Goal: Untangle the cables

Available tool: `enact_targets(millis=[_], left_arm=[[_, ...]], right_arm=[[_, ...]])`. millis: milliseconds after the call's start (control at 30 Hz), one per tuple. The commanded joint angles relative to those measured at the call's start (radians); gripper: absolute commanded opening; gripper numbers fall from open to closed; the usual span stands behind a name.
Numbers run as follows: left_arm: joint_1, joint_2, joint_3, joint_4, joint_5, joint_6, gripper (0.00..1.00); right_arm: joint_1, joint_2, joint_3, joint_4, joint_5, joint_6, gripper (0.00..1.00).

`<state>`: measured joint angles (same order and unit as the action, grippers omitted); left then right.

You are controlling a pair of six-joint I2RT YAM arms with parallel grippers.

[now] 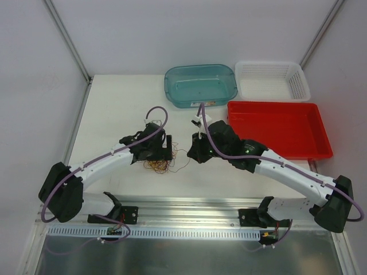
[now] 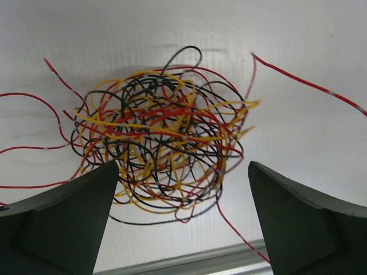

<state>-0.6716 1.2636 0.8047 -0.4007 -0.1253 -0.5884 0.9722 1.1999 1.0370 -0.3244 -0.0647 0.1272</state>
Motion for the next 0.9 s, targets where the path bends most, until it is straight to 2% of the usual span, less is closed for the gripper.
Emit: enact_targets(millis=[0,233,367,500,667,867], left_arm=[[-0.011,0.071,0.044,-0.003,-0.140,-0.031,0.97],[-0.008,0.224,0.067,0.005,-0.292,-0.152,0.83],[0.047,0.249,0.067,0.005,-0.321,-0.169,0.60],[0.165,0.218,0.031,0.003,-0.307,-0.168,0.44],[0.328,0.172,0.024,0.000,-0.284,-0.110,0.41],[0.435,0.145,0.054,-0.015,-0.269,-0.059,0.46]], right_arm=[[0.013,-0.043,0.000,0.050,-0.018,0.005,0.01],[0.037,-0.100,-0.002,0.013,-0.017,0.011,0.01],[0.042,-0.193,-0.011,-0.033,0.040,0.008,0.01],[0.042,-0.302,0.014,-0.131,0.130,-0.012,0.01],[0.043,-0.427,0.077,-0.274,0.230,-0.034,0.01],[0.043,-0.500,0.193,-0.392,0.287,-0.060,0.01]])
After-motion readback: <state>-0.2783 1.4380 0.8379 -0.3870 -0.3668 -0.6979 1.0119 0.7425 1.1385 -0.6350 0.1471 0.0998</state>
